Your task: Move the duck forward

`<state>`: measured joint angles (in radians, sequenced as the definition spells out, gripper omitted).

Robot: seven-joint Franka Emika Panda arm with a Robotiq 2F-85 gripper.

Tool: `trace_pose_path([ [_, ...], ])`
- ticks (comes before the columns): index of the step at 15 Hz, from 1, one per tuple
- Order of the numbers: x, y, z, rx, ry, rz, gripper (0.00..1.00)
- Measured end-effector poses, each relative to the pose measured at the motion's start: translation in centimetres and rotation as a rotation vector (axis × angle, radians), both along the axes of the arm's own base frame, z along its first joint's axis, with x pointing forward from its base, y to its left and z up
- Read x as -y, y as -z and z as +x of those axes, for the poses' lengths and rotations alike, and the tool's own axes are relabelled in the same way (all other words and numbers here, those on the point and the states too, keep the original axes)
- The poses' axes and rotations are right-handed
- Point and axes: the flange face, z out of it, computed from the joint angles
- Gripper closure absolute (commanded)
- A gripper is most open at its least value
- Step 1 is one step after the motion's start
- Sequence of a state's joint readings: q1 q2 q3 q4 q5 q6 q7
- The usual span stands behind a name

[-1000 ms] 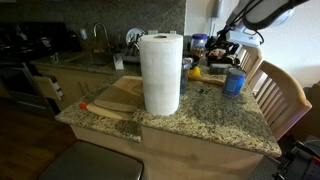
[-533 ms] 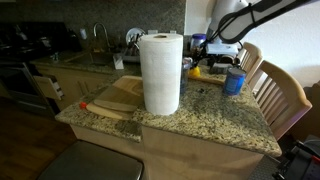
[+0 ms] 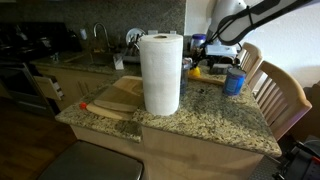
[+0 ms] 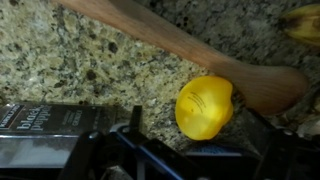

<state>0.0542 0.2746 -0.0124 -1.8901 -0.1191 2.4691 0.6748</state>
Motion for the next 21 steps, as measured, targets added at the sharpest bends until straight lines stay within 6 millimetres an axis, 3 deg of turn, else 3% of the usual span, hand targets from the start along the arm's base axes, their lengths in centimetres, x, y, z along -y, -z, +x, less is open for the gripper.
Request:
trace_pose_path([
  [6,-0.8,0.1,0.2,0.012,-0.014,-0.007,0.0],
  [11,-2.8,3.2,2.3,0.026,0.003,-0.003,0.0],
  [21,-1.8,2.8,2.9,0.083,0.073,-0.024,0.0],
])
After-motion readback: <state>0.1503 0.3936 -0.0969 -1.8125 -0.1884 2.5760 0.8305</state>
